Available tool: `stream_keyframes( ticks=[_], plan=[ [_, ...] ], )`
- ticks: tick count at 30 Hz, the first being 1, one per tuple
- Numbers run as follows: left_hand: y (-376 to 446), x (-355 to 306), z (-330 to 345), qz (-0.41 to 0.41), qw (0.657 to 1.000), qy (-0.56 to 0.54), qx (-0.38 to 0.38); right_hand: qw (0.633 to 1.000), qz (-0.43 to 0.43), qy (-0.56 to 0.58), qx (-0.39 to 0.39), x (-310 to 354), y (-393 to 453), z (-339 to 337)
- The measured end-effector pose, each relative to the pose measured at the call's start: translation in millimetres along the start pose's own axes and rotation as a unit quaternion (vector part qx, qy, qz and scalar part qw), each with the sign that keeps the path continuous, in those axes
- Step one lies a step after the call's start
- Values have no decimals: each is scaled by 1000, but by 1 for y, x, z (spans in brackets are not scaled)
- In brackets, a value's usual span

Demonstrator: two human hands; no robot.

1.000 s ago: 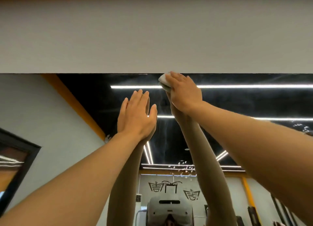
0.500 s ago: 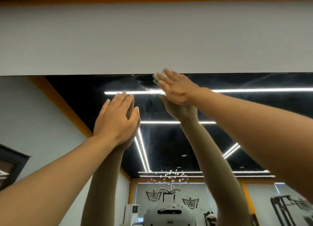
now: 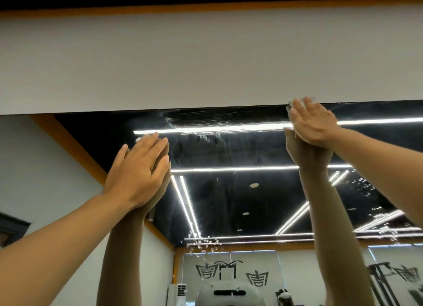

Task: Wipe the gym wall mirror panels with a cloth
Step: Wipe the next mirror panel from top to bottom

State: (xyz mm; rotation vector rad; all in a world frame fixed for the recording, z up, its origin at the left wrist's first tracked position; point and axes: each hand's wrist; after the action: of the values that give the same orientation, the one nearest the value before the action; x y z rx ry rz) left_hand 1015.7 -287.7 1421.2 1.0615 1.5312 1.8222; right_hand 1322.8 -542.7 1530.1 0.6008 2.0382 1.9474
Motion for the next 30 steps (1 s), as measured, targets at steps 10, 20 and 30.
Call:
stream_keyframes(
  ticks=[10,20,30],
  plan=[
    [0,-11,0,-31,999,0,11,943,-323,14,78,62,-109,10],
    [0,-25,5,-66,998,20,4,967,-245,-2,65,-19,-71,-8],
    [0,-22,8,-59,998,17,-8,997,-56,21,-45,19,-33,11]
  ],
)
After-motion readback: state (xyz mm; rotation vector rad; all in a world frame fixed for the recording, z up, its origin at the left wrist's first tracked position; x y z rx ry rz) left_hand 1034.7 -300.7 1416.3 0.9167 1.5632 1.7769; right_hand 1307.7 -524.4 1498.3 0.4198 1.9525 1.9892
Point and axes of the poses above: each hand's wrist, its own y-axis towards the middle knuckle, its own z-axis out of the palm, x = y × z, and after that the axes turned 4 degrees about z, right-handed
